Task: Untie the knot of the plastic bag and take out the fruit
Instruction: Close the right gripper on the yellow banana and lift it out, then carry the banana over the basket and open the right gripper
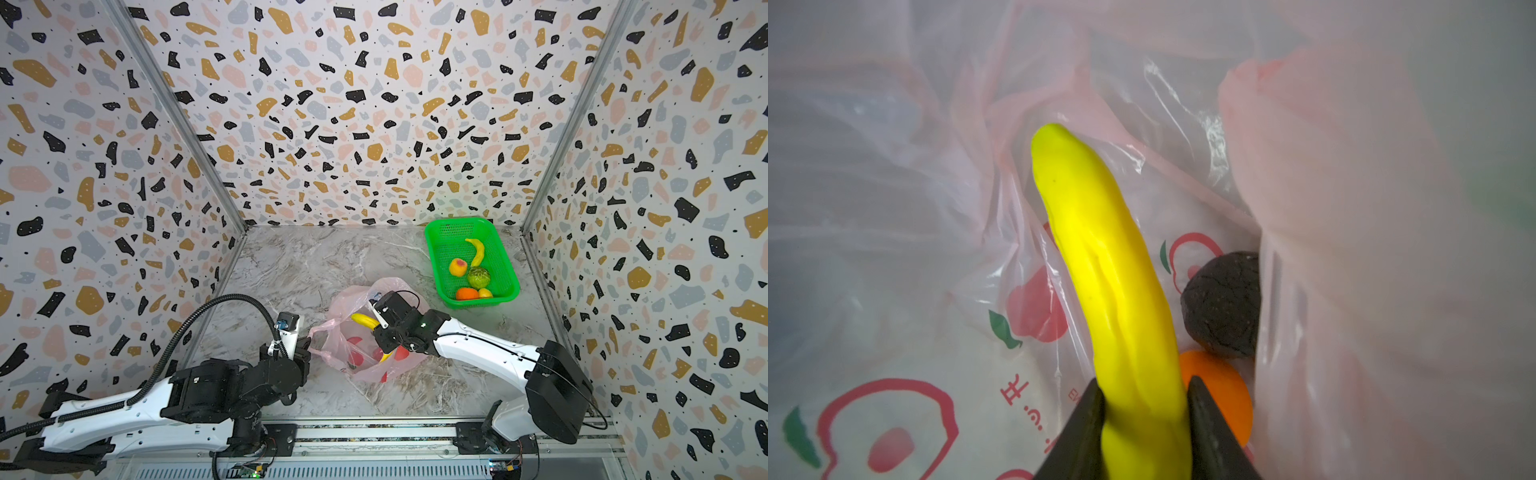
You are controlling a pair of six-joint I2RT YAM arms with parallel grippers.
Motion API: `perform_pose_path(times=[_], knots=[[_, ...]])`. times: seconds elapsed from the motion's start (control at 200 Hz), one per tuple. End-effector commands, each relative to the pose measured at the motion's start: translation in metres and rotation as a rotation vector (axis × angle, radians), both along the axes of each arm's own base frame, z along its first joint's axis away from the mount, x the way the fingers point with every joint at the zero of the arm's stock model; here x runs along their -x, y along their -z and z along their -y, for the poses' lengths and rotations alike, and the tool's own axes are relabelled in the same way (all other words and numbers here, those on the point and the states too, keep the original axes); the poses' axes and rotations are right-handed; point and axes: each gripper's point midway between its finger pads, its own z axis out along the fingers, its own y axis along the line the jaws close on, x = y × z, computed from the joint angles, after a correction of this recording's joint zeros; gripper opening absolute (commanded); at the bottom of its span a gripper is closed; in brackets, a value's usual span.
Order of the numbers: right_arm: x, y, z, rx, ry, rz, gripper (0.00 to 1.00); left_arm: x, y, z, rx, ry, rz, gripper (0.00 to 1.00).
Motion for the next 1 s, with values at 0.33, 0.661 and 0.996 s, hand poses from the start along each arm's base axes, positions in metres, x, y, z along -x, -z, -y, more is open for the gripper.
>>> perform_pose_path(times=[0.33, 0.661, 0.996], knots=[[0.023, 0.008, 0.001, 0.052, -0.099, -0.015, 0.35, -0.013, -0.064, 0.006, 0.09, -0.042, 0.141, 0.0], [0.003, -0.086, 0.018, -0.156, 0.071, 0.199, 0.35, -0.005, -0.022, 0.011, 0.021, 0.008, 0.058, 0.0], [-0.036, -0.139, 0.064, -0.238, 0.241, 0.278, 0.35, 0.0, -0.003, 0.011, 0.022, 0.032, 0.021, 0.0]])
